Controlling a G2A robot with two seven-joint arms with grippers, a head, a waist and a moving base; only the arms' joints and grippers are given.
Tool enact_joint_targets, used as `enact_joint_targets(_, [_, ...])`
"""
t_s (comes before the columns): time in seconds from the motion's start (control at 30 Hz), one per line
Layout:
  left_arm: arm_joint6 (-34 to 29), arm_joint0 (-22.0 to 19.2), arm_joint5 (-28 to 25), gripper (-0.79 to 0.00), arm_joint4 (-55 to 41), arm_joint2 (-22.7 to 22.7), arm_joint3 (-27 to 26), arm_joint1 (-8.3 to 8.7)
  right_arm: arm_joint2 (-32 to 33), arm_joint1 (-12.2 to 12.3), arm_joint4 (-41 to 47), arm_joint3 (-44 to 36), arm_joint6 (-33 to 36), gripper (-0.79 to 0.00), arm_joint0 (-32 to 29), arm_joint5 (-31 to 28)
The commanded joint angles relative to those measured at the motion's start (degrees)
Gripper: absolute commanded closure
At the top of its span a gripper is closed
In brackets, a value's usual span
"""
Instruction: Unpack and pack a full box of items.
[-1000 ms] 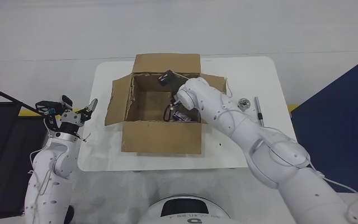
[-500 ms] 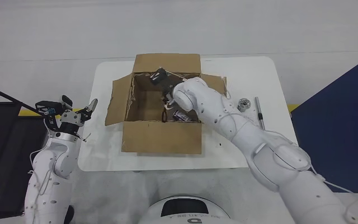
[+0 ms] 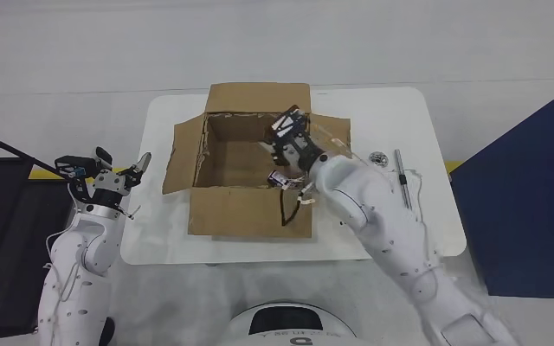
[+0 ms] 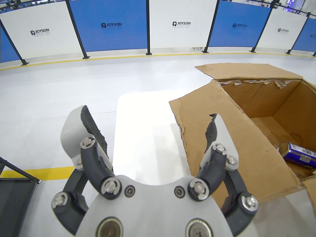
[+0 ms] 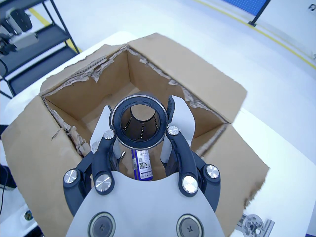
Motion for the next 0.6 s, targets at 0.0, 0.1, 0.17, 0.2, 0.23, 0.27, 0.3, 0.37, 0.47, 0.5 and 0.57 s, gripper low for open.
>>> enact_joint_targets(0.0, [0.0,0.0,0.0,-0.785,0.0,0.0,0.0,0.0,6.15,0.94,0.05,-5.87,-1.84,0.0,-6.89,0.22])
enact_joint_targets(0.1, [0.0,0.0,0.0,-0.785,0.0,0.0,0.0,0.0,14.76,1.96,1.1,-10.96,-4.6,0.0,-15.41,1.66])
enact_joint_targets(0.17, [0.0,0.0,0.0,-0.785,0.0,0.0,0.0,0.0,20.2,2.33,3.11,-12.86,-6.74,0.0,-20.35,2.9])
enact_joint_targets(0.2, [0.0,0.0,0.0,-0.785,0.0,0.0,0.0,0.0,22.82,2.45,4.38,-13.1,-7.6,0.0,-22.74,3.82])
enact_joint_targets(0.23, [0.0,0.0,0.0,-0.785,0.0,0.0,0.0,0.0,25.09,2.53,5.71,-13.38,-8.36,0.0,-24.84,4.43])
enact_joint_targets(0.27, [0.0,0.0,0.0,-0.785,0.0,0.0,0.0,0.0,27.39,2.59,7.22,-12.99,-8.72,0.0,-26.98,5.36])
enact_joint_targets(0.3, [0.0,0.0,0.0,-0.785,0.0,0.0,0.0,0.0,29.19,2.64,8.53,-12.8,-8.75,0.0,-28.76,5.67])
enact_joint_targets(0.37, [0.0,0.0,0.0,-0.785,0.0,0.0,0.0,0.0,31.96,2.7,10.82,-11.67,-7.59,0.0,-31.65,6.83])
enact_joint_targets(0.47, [0.0,0.0,0.0,-0.785,0.0,0.0,0.0,0.0,34.79,2.71,14.24,-9.1,-5.46,0.0,-34.14,8.45])
enact_joint_targets(0.5, [0.0,0.0,0.0,-0.785,0.0,0.0,0.0,0.0,35.39,2.71,15.17,-8.22,-4.26,0.0,-34.39,9.42])
enact_joint_targets(0.57, [0.0,0.0,0.0,-0.785,0.0,0.0,0.0,0.0,36.23,2.76,15.82,-6.22,-1.61,0.0,-34.2,11.09])
